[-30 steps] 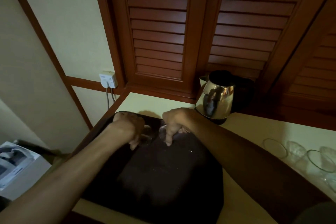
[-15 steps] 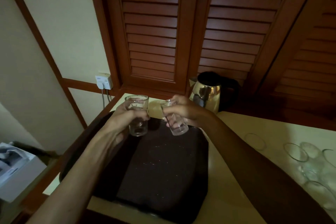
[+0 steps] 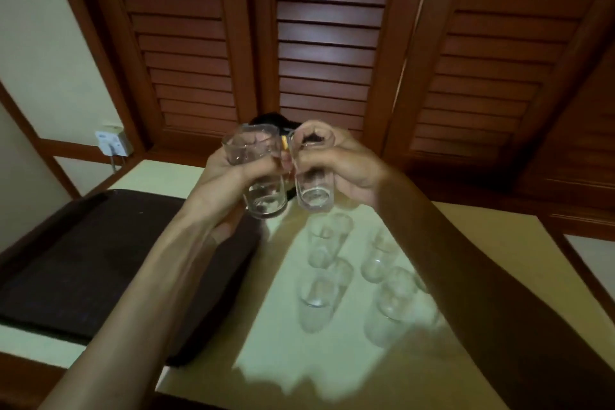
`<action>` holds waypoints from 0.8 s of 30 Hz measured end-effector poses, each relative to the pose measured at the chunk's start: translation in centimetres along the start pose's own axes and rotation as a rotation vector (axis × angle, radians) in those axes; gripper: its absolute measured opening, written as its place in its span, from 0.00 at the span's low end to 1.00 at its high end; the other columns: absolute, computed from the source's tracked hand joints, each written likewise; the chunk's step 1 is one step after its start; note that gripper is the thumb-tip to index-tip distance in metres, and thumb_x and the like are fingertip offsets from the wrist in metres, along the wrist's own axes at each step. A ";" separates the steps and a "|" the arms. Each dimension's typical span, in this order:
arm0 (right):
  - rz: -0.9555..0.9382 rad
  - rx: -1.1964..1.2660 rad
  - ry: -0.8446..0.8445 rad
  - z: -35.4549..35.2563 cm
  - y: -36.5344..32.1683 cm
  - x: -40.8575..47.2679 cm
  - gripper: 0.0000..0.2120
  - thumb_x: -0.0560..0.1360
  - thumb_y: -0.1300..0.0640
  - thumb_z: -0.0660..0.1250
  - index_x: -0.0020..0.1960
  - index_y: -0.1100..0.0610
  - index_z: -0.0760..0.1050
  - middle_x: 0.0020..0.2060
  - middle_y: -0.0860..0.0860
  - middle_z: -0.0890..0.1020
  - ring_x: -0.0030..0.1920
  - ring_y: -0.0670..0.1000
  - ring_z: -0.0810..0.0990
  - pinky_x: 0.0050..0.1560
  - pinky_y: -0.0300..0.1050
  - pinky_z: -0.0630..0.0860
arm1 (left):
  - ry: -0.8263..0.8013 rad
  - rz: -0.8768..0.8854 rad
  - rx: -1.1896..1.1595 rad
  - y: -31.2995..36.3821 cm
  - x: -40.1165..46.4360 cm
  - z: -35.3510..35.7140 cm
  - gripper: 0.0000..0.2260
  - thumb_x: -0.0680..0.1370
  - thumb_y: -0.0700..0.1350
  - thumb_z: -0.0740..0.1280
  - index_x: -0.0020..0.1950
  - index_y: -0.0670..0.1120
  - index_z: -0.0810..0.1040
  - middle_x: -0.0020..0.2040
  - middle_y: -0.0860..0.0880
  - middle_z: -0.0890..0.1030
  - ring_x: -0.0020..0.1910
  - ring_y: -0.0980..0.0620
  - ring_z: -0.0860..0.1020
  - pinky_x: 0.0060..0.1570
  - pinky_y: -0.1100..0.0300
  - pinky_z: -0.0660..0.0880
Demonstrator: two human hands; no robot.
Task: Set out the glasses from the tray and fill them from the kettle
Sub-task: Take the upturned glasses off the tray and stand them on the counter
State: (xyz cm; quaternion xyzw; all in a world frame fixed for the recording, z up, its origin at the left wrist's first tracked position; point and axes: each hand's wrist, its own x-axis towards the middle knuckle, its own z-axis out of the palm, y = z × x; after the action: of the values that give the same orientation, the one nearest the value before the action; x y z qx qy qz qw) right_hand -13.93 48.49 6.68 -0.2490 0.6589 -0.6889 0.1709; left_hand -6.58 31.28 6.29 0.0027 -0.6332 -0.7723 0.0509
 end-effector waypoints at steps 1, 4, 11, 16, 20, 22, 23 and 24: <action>-0.012 0.009 -0.004 -1.5 -0.2 -1.3 0.19 0.66 0.73 0.70 0.53 0.58 0.73 0.38 0.51 0.84 0.41 0.49 0.84 0.46 0.49 0.75 | -0.007 0.015 0.004 -0.3 -0.5 2.0 0.23 0.66 0.36 0.77 0.60 0.41 0.81 0.52 0.43 0.86 0.51 0.45 0.84 0.53 0.49 0.78; -0.038 0.013 0.015 -6.1 -1.0 -5.5 0.17 0.64 0.71 0.71 0.49 0.57 0.74 0.39 0.55 0.81 0.41 0.55 0.81 0.39 0.47 0.74 | -0.004 0.036 0.014 -1.3 -2.2 8.1 0.21 0.70 0.35 0.77 0.62 0.37 0.79 0.51 0.43 0.84 0.50 0.46 0.82 0.51 0.48 0.75; -0.097 -0.004 0.050 -15.3 -1.6 -14.0 0.18 0.59 0.66 0.73 0.47 0.56 0.75 0.43 0.58 0.80 0.45 0.59 0.77 0.44 0.50 0.72 | 0.014 0.044 0.028 -3.8 -5.5 20.5 0.26 0.68 0.36 0.77 0.65 0.38 0.76 0.54 0.42 0.86 0.57 0.40 0.83 0.53 0.49 0.76; -0.113 -0.014 0.065 -20.0 -0.4 -18.8 0.21 0.59 0.63 0.77 0.49 0.57 0.74 0.42 0.50 0.82 0.48 0.56 0.79 0.45 0.48 0.73 | 0.023 0.077 0.032 -6.9 -7.8 27.4 0.22 0.69 0.32 0.76 0.61 0.37 0.77 0.47 0.47 0.84 0.41 0.58 0.82 0.38 0.66 0.76; -0.089 0.007 0.066 -22.8 2.1 -21.2 0.19 0.64 0.71 0.74 0.51 0.58 0.74 0.41 0.52 0.80 0.46 0.57 0.74 0.45 0.54 0.65 | 0.065 0.115 0.043 -10.3 -9.4 30.6 0.22 0.66 0.29 0.77 0.58 0.40 0.78 0.48 0.44 0.86 0.46 0.48 0.86 0.45 0.59 0.82; -0.073 0.019 0.070 -23.9 3.4 -22.3 0.16 0.68 0.67 0.75 0.52 0.58 0.74 0.43 0.50 0.80 0.46 0.56 0.75 0.45 0.51 0.66 | 0.076 0.108 0.046 -12.1 -10.2 32.1 0.22 0.65 0.29 0.76 0.56 0.41 0.78 0.46 0.48 0.85 0.45 0.49 0.84 0.46 0.56 0.81; -0.063 0.050 0.080 -24.3 4.0 -22.7 0.15 0.70 0.66 0.74 0.52 0.59 0.73 0.43 0.51 0.79 0.45 0.54 0.77 0.43 0.47 0.71 | 0.067 0.098 0.051 -12.9 -10.7 32.7 0.21 0.65 0.29 0.76 0.55 0.41 0.78 0.44 0.50 0.83 0.43 0.52 0.83 0.44 0.57 0.80; -0.060 0.085 0.092 -24.7 4.6 -23.1 0.14 0.70 0.67 0.72 0.53 0.60 0.72 0.43 0.53 0.79 0.45 0.52 0.79 0.44 0.43 0.74 | 0.044 0.085 0.060 -13.9 -11.3 33.2 0.21 0.65 0.28 0.76 0.54 0.42 0.78 0.44 0.51 0.82 0.42 0.53 0.82 0.43 0.58 0.79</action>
State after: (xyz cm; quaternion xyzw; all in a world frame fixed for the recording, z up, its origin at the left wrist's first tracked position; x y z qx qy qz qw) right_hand -9.52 81.47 -0.78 -0.2289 0.6285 -0.7319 0.1302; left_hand 1.30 67.36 -1.37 -0.0056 -0.6542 -0.7500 0.0974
